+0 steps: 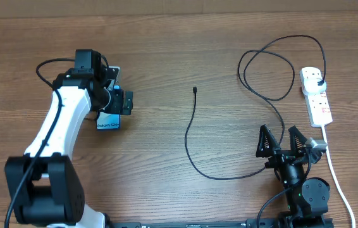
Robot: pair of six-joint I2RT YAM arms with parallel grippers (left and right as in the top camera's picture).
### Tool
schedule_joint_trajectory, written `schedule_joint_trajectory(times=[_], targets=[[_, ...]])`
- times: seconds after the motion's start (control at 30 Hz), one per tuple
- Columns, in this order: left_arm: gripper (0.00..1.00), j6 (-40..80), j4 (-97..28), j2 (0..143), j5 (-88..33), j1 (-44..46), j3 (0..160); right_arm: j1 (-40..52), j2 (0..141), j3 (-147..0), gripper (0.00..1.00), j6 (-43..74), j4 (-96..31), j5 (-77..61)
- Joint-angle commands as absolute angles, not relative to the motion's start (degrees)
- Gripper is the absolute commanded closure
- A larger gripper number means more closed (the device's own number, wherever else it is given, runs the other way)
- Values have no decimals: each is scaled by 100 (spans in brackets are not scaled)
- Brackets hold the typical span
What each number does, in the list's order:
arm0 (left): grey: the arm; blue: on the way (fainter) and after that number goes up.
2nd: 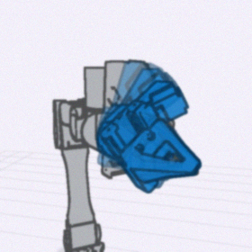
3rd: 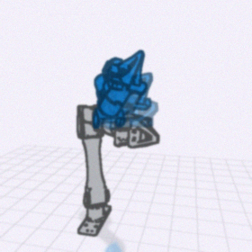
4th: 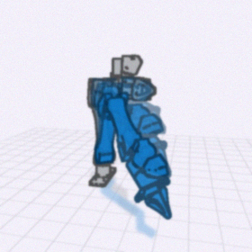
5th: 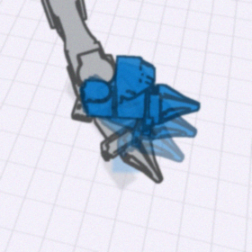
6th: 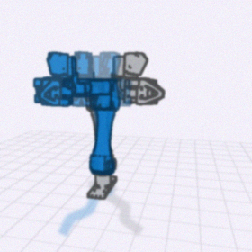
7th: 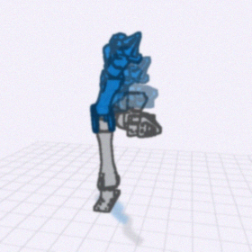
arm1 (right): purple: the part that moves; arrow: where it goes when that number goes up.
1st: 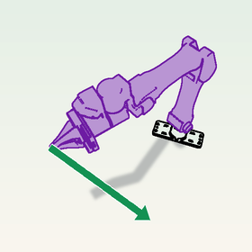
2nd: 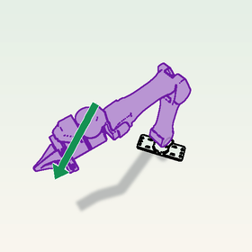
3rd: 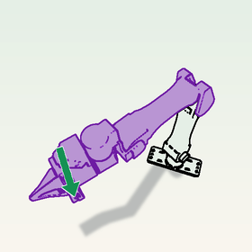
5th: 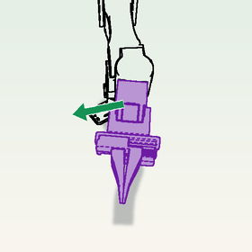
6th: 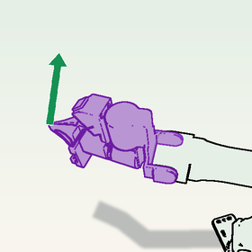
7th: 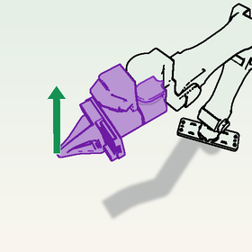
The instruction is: Plug charger to phone and switch on socket
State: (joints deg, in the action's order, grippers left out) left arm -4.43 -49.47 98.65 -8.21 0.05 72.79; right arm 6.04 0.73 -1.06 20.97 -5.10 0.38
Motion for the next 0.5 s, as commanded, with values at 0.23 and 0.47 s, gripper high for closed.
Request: schedule_joint_trajectory(times=[0.23,0.47], targets=[[0,-325,-4899,10208,-685,-526,7402,633,16,-45,0,2078,-473,34],[0,-368,-4768,10580,-687,-534,7402,633,16,-45,0,2078,-473,34]])
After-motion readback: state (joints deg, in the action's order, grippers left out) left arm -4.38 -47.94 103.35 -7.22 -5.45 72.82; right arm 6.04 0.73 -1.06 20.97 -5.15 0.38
